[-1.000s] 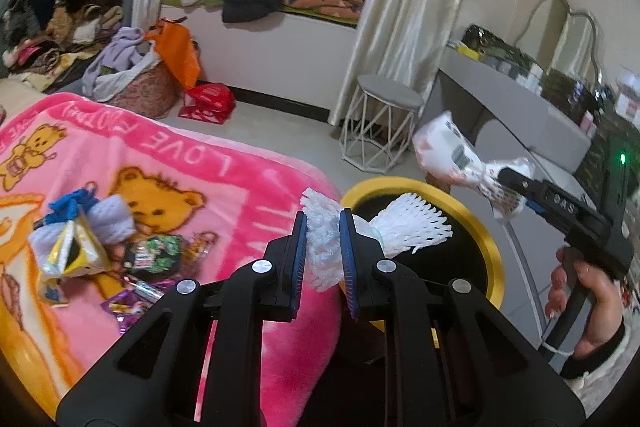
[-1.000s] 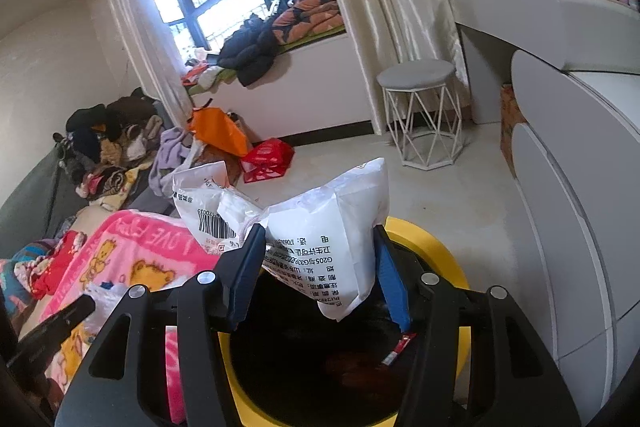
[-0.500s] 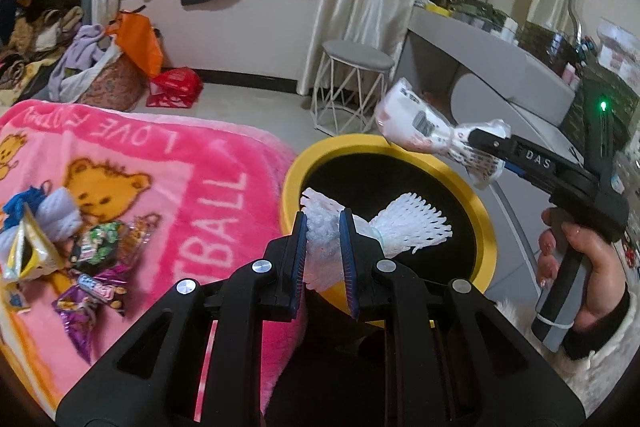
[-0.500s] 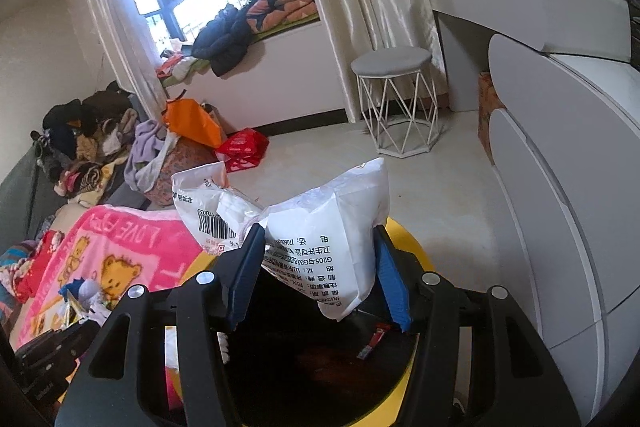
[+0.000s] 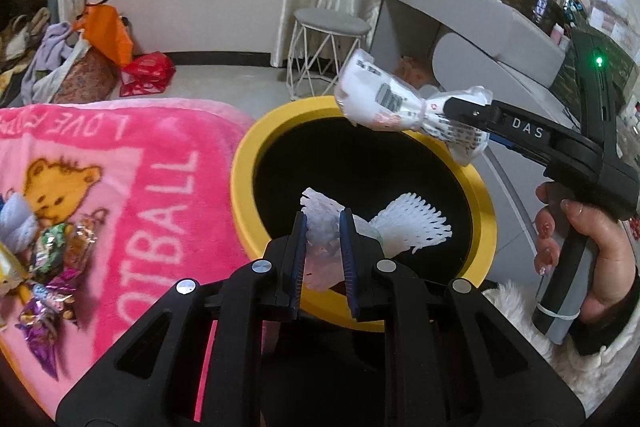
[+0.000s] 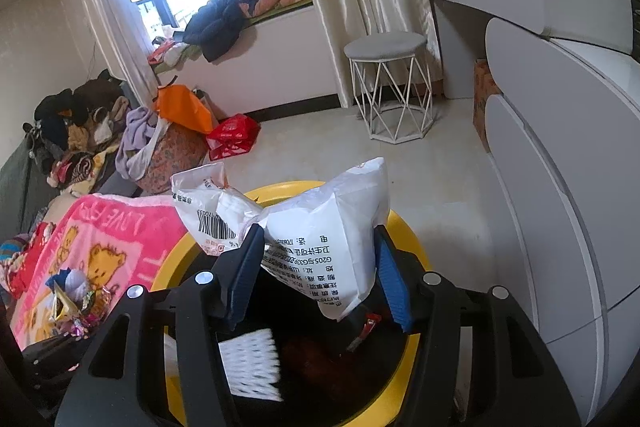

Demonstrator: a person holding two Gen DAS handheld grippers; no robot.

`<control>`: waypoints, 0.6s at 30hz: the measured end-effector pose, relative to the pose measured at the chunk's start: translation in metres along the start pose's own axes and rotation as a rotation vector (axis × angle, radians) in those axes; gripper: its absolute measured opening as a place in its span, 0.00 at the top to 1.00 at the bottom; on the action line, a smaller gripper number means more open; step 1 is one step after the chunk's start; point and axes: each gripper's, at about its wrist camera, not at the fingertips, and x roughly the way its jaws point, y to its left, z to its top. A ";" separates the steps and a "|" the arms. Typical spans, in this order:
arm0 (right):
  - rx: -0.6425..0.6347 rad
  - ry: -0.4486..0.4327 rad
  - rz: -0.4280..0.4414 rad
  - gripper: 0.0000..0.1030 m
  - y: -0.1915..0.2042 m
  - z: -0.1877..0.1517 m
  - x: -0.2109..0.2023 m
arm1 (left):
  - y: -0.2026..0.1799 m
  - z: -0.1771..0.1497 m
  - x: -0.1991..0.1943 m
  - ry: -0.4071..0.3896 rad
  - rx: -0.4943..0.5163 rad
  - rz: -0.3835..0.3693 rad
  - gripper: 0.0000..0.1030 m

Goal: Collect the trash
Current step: 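Open both tools to drop the mesh packet and printed bag into the bin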

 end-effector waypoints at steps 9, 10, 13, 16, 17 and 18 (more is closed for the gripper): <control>0.046 0.028 0.009 0.29 -0.009 -0.002 0.009 | -0.008 0.005 0.019 0.034 0.011 -0.028 0.81; 0.057 0.029 0.007 0.27 -0.011 -0.002 0.011 | -0.008 0.005 0.020 0.035 0.006 -0.028 0.64; 0.069 0.035 -0.005 0.25 -0.014 -0.003 0.012 | -0.004 0.004 0.017 0.019 -0.024 -0.024 0.32; 0.068 0.034 -0.010 0.23 -0.013 -0.003 0.012 | 0.002 0.003 0.010 -0.010 -0.055 -0.009 0.12; 0.065 0.034 -0.009 0.23 -0.013 -0.003 0.012 | 0.005 0.003 0.006 -0.019 -0.074 -0.013 0.12; 0.061 0.031 -0.007 0.22 -0.012 -0.003 0.011 | 0.007 0.002 0.004 -0.023 -0.085 -0.015 0.12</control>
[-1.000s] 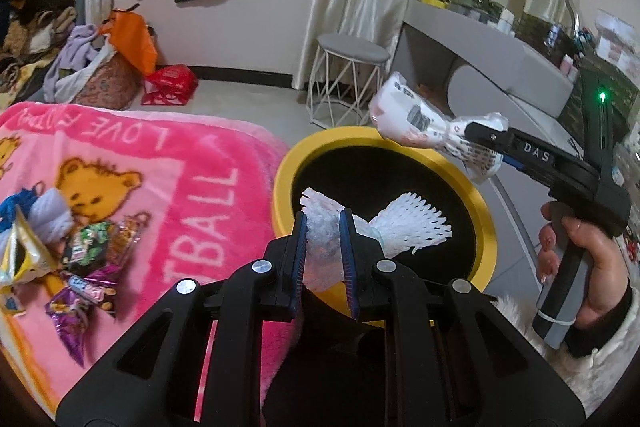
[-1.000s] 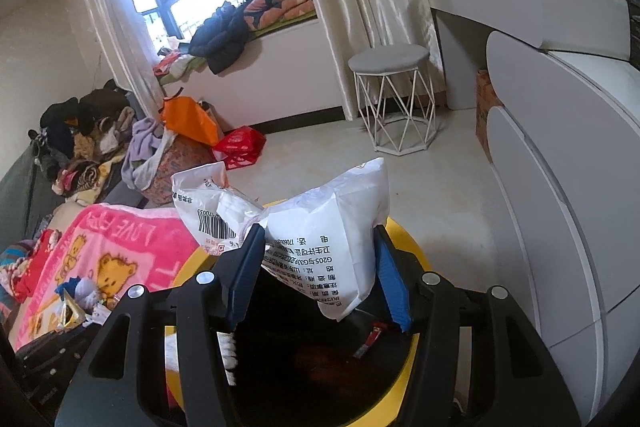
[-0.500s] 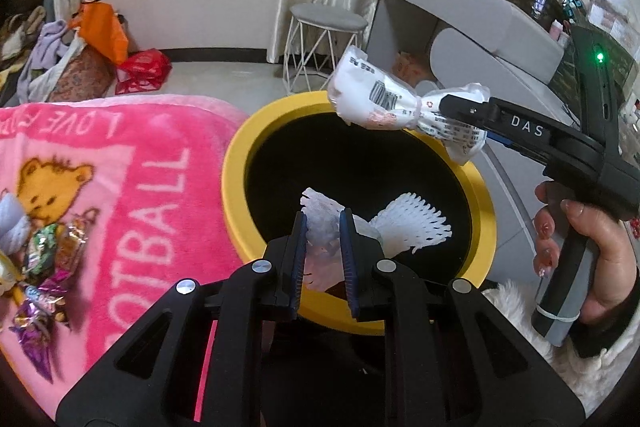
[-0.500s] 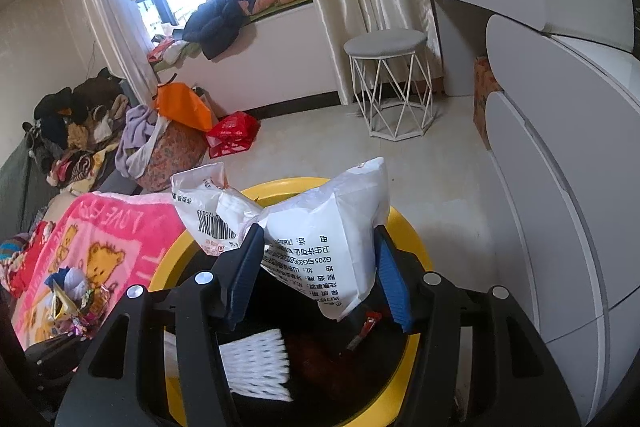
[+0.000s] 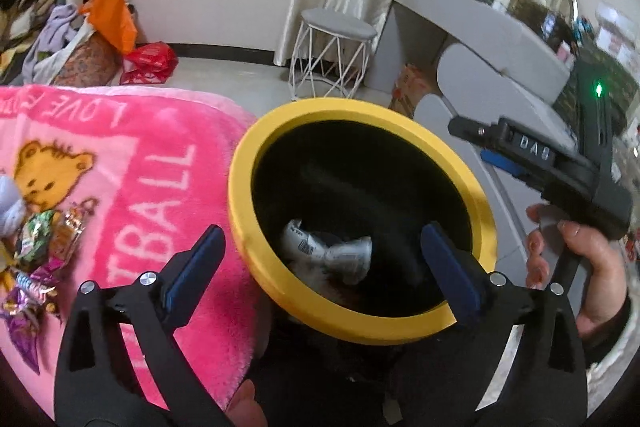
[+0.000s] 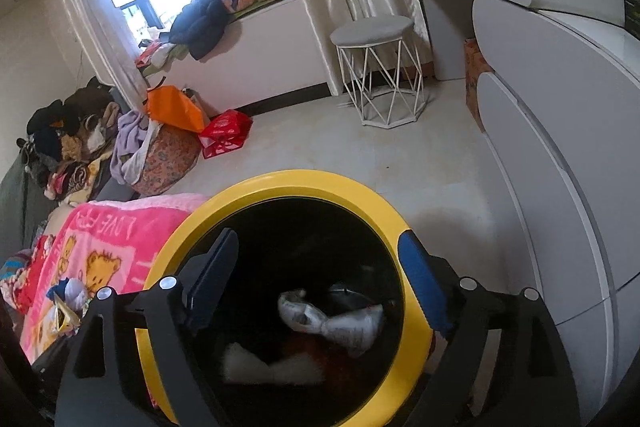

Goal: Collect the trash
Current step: 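Open both tools to drop the mesh packet and printed bag into the bin, then move both open tools back toward the remaining wrappers on the blanket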

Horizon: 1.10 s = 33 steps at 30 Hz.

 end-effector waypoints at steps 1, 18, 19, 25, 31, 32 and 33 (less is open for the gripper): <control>-0.003 -0.003 0.001 0.22 0.001 0.000 -0.001 | 0.003 0.000 -0.003 -0.008 -0.015 0.003 0.10; -0.127 -0.041 0.089 0.20 0.053 -0.002 -0.025 | 0.037 -0.002 -0.063 -0.141 -0.097 0.118 0.10; -0.136 -0.042 0.099 0.19 0.058 -0.003 -0.027 | 0.039 -0.002 -0.067 -0.148 -0.102 0.124 0.10; -0.191 -0.047 0.136 0.19 0.083 -0.009 -0.036 | 0.055 -0.002 -0.087 -0.190 -0.133 0.157 0.10; -0.239 -0.049 0.173 0.18 0.105 -0.016 -0.045 | 0.067 -0.006 -0.104 -0.223 -0.144 0.198 0.10; -0.246 -0.050 0.178 0.18 0.108 -0.016 -0.046 | 0.070 -0.006 -0.106 -0.228 -0.146 0.203 0.10; -0.252 -0.051 0.183 0.18 0.111 -0.017 -0.047 | 0.071 -0.007 -0.109 -0.233 -0.147 0.211 0.10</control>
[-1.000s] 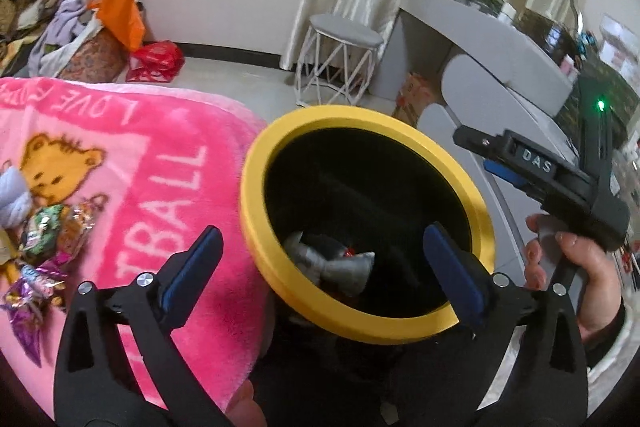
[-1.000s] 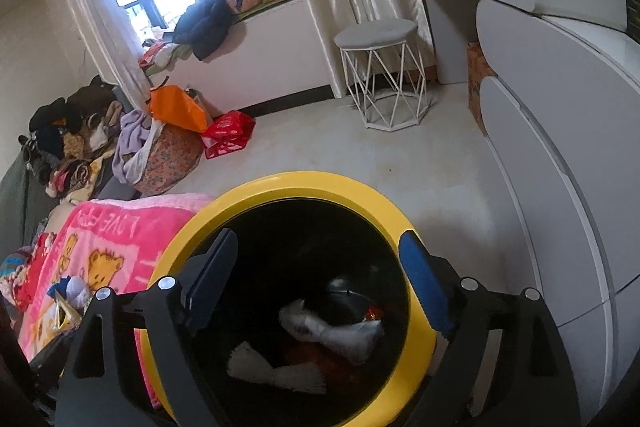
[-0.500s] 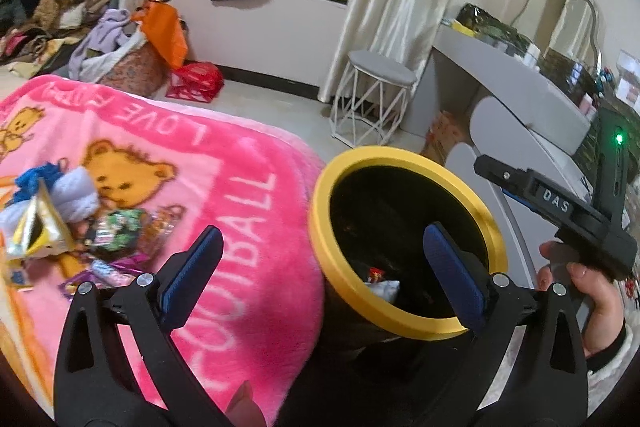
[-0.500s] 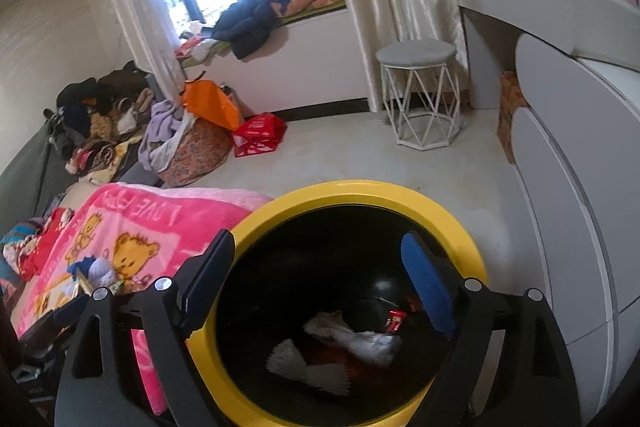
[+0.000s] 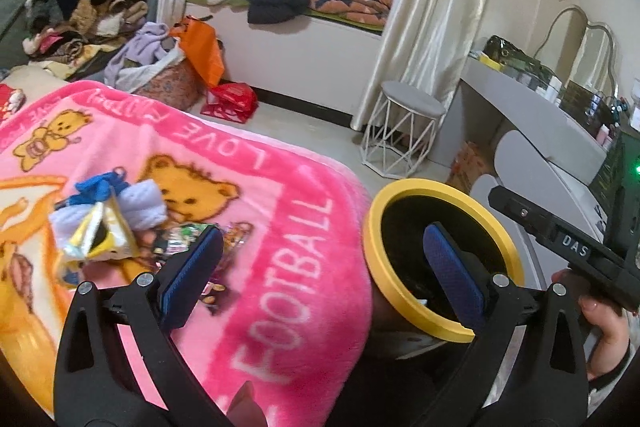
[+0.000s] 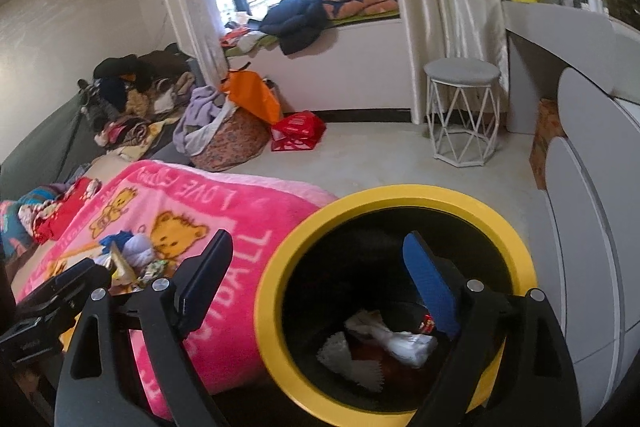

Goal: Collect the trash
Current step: 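Move both open tools back toward the remaining wrappers on the blanket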

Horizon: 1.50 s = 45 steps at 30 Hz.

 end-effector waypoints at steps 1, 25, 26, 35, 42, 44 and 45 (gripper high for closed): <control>-0.007 -0.003 0.006 0.18 0.004 0.000 -0.001 | 0.002 0.000 -0.002 -0.005 0.001 0.006 0.10; -0.177 0.011 0.152 0.17 0.091 -0.013 0.001 | 0.084 0.007 -0.038 -0.096 -0.136 0.135 0.10; -0.182 0.013 0.157 0.17 0.095 -0.014 0.001 | 0.088 0.007 -0.040 -0.099 -0.141 0.143 0.10; -0.228 0.037 0.207 0.17 0.127 -0.024 0.005 | 0.115 0.006 -0.051 -0.114 -0.184 0.192 0.10; -0.276 0.057 0.242 0.17 0.152 -0.033 0.009 | 0.134 0.002 -0.059 -0.122 -0.212 0.227 0.10; -0.289 0.068 0.249 0.17 0.159 -0.036 0.011 | 0.140 0.001 -0.062 -0.125 -0.221 0.242 0.10; -0.292 0.074 0.257 0.17 0.162 -0.037 0.012 | 0.144 0.000 -0.064 -0.126 -0.227 0.253 0.10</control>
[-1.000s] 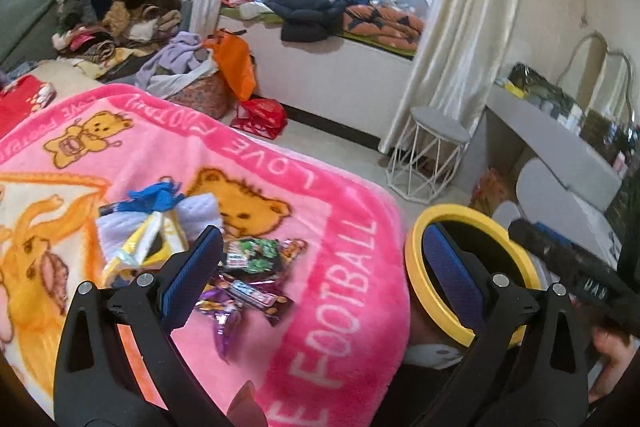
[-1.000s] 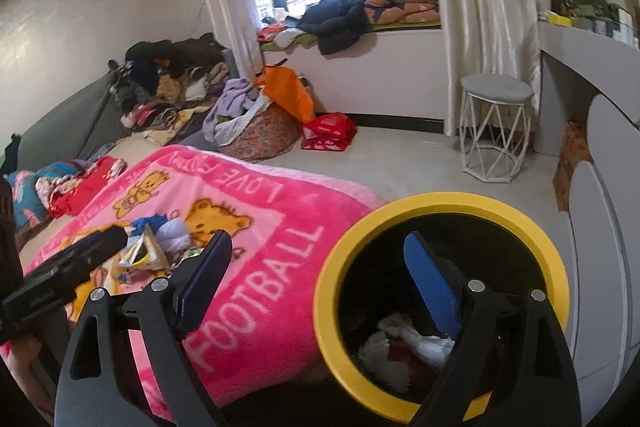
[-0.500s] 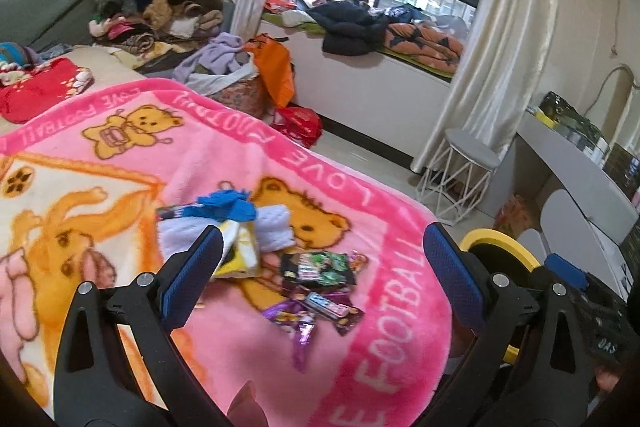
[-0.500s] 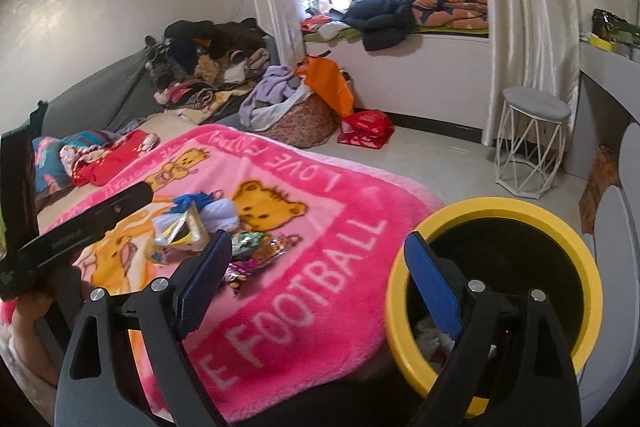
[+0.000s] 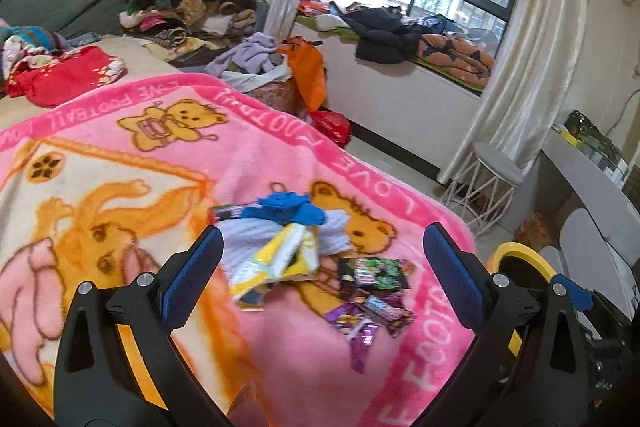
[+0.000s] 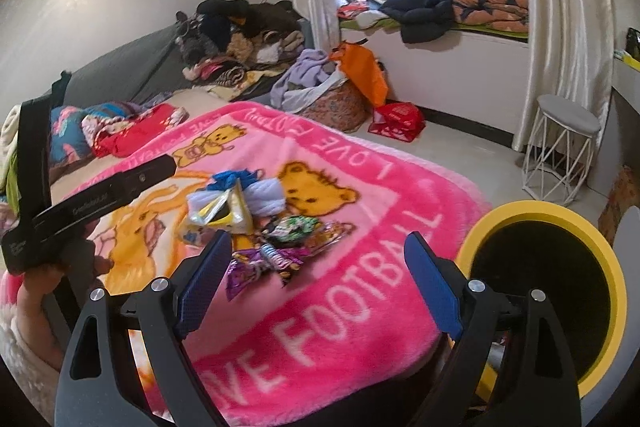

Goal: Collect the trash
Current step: 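Move both open tools back toward the remaining wrappers on the blanket, then grasp the yellow-white wrapper with the left tool while the right tool grasps the purple wrapper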

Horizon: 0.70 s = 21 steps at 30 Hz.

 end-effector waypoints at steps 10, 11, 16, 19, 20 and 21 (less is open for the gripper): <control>-0.064 0.084 0.065 0.17 0.037 -0.013 0.029 | 0.049 -0.005 0.003 0.028 -0.060 0.075 0.10; -0.068 0.094 0.071 0.17 0.040 -0.014 0.032 | 0.055 -0.007 0.004 0.034 -0.069 0.083 0.10; -0.097 0.132 0.098 0.18 0.057 -0.019 0.049 | 0.071 -0.012 0.009 0.049 -0.096 0.092 0.10; -0.104 0.157 0.119 0.20 0.065 -0.021 0.060 | 0.081 -0.016 0.013 0.068 -0.130 0.082 0.16; -0.109 0.166 0.122 0.22 0.067 -0.022 0.064 | 0.084 -0.018 0.015 0.075 -0.135 0.080 0.20; -0.114 0.180 0.127 0.24 0.070 -0.024 0.069 | 0.086 -0.019 0.017 0.083 -0.139 0.073 0.22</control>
